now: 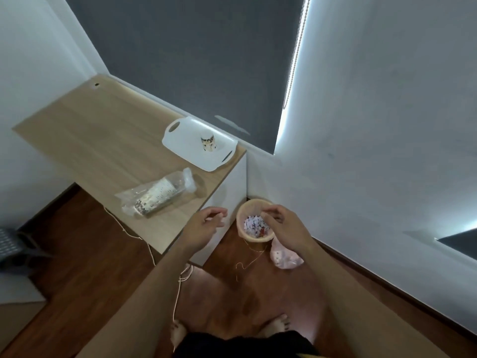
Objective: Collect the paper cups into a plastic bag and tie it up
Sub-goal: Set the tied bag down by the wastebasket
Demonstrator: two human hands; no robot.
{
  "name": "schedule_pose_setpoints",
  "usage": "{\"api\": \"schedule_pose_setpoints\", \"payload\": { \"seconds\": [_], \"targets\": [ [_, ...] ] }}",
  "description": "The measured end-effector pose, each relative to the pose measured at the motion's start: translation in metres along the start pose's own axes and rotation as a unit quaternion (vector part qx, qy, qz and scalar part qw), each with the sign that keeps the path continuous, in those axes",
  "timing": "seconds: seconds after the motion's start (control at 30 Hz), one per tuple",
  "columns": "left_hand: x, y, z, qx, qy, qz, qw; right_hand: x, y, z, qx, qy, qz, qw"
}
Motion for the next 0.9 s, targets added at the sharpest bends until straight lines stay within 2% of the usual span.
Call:
{"api": "schedule_pose_setpoints", "payload": {
  "seconds": [0.27, 0.53, 0.67, 0.9],
  "targets": [
    [-0.126, 0.005, -0.033, 0.017, -0.022, 0.043, 0.999, 0.094, 0.019, -0.068, -0.013, -0.031, -0.013, 0.999],
    [-0.244, 0.029, -0.084, 0.000, -0.051, 0.051, 0.997, 0.180, 0.032, -0.099, 0.035, -0.032, 0.023, 0.999],
    [-0.272, 0.053, -0.096, -0.004, -0.059, 0.036, 0.998, 0.209, 0.038, -0.110, 0.073, -0.015, 0.041, 0.996],
    [-0.277, 0.111, -0.088, 0.021, -0.047, 0.017, 0.999, 0.215, 0.089, -0.115, 0.090, 0.001, 0.043, 0.995]
  ]
}}
Point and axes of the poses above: each hand's wrist, its own y-axis towards the middle knuckle, its own x-axis out of the palm, z = x × y, the point moved 5 cm from there along y, towards the middle knuckle, and after that the axes turned 4 degrees about z, right-handed, at the moved point
